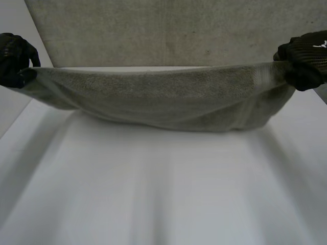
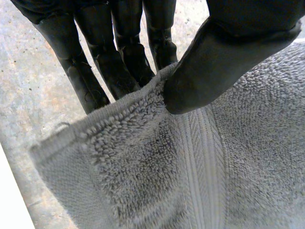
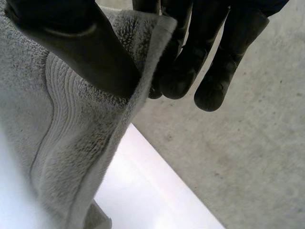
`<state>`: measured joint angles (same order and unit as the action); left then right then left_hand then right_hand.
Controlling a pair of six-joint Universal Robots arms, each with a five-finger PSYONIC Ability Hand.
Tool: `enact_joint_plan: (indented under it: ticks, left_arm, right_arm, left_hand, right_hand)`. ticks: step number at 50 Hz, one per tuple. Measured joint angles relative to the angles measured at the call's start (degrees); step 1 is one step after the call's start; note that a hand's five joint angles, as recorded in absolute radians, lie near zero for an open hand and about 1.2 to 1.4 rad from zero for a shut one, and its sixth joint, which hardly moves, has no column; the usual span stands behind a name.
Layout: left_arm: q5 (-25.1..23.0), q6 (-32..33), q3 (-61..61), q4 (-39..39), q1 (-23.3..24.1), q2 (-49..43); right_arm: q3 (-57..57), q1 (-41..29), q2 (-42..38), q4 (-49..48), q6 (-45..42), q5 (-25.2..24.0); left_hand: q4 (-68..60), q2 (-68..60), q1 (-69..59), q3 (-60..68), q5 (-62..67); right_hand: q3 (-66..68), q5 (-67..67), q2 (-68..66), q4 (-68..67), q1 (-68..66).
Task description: Fold the towel.
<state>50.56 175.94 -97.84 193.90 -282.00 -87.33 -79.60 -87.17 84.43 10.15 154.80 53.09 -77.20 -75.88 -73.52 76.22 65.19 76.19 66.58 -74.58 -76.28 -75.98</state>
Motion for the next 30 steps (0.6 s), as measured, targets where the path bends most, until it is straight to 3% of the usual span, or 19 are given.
enact_joint_plan:
  ticks: [4, 9, 17, 30]
  left_arm:
    - [-0.41, -1.84, -1.30, 2.07, 0.47, -1.93]
    - [0.15, -1.54, 0.41, 4.05, 4.63, -10.27]
    - [2.94, 6.75, 9.93, 1.12, 9.21, -25.77]
    - [10.58, 14.99, 29.34, -6.76, 11.13, -41.54]
  right_arm:
    - [1.52, 1.14, -4.82, 0.32, 0.48, -1.34]
    - [4.71, -0.28, -13.57, 0.77, -3.70, 2.37]
    - [12.34, -5.29, -26.45, 1.00, -8.81, 11.16]
    - [19.95, -8.44, -36.31, 0.28, -7.42, 13.46]
  left_hand:
    - [0.00, 0.00, 0.00, 0.00, 0.00]
    - [0.00, 0.00, 0.00, 0.00, 0.00]
    - [-0.22, 0.00, 0.00, 0.00, 0.00]
    - [-0.22, -0.33, 0.00, 0.24, 0.00]
  right_hand:
    - [0.05, 0.00, 0.00, 0.00, 0.00]
    - [0.26, 0.00, 0.00, 0.00, 0.00]
    - [0.26, 0.00, 0.00, 0.00, 0.00]
    - [0.26, 0.00, 0.00, 0.00, 0.00]
